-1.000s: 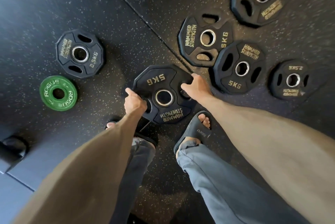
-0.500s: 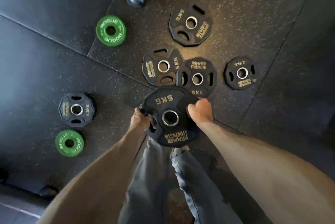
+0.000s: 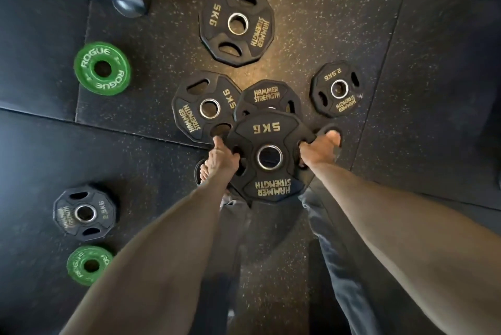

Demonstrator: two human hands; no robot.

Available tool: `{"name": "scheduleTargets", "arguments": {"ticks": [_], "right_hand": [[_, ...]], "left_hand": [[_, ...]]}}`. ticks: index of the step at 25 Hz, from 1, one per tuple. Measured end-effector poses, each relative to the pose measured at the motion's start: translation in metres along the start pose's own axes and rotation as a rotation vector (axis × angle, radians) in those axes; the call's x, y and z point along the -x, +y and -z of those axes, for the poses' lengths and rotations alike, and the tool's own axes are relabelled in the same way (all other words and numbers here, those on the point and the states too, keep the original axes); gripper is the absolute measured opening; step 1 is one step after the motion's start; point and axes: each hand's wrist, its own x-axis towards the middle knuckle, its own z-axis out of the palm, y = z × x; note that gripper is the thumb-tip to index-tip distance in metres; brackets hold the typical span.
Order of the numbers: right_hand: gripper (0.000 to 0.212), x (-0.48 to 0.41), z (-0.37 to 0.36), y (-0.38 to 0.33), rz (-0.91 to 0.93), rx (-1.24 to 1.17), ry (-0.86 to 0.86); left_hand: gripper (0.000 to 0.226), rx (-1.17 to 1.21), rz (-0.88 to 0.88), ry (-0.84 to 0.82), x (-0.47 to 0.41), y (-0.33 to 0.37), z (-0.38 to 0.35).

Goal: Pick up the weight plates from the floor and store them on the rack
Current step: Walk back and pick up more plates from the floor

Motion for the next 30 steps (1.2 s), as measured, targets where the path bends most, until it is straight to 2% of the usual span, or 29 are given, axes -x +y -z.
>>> {"name": "scheduleTargets", "arguments": {"ticks": [5, 7, 10, 13, 16, 18, 20, 22, 24, 27, 30], "right_hand": [[0.038, -0.082, -0.020, -0.022, 0.051, 0.122, 0.024], [0.041, -0.119, -0.031, -0.029, 0.060, 0.173, -0.007], [0.058, -0.169, -0.047, -0.040, 0.099, 0.173, -0.031], [0.067, -0.201, -0.058, -0.049, 0.094, 0.233, -0.056], [0.055, -0.211, -0.061, -0.057, 0.153, 0.352, -0.036], [0.050, -0.213, -0.063, -0.062, 0.199, 0.377, -0.057], [0.053, -0.216, -0.067, -0.062, 0.246, 0.394, -0.077], [0.059, -0.218, -0.068, -0.060, 0.283, 0.377, -0.082], [0.063, -0.221, -0.065, -0.055, 0.294, 0.374, -0.091], [0.061, -0.231, -0.067, -0.054, 0.242, 0.290, -0.057], [0.062, -0.230, -0.070, -0.054, 0.274, 0.318, -0.037]], "left_hand": [[0.048, -0.057, 0.014, 0.050, -0.064, 0.032, -0.026], [0.056, -0.083, 0.010, 0.068, -0.092, 0.041, -0.042], [0.065, -0.140, 0.018, 0.089, -0.115, 0.058, -0.058], [0.054, -0.216, -0.010, 0.145, -0.122, 0.069, -0.067], [0.045, -0.282, -0.019, 0.173, -0.122, 0.066, -0.070], [0.054, -0.266, 0.001, 0.171, -0.122, 0.066, -0.070], [0.066, -0.184, 0.117, 0.151, -0.125, 0.071, -0.071], [0.059, -0.037, 0.262, 0.151, -0.129, 0.076, -0.073], [0.049, 0.062, 0.331, 0.186, -0.132, 0.077, -0.077], [0.039, 0.087, 0.354, 0.241, -0.137, 0.072, -0.081], [0.037, 0.047, 0.299, 0.238, -0.143, 0.069, -0.081]]}}
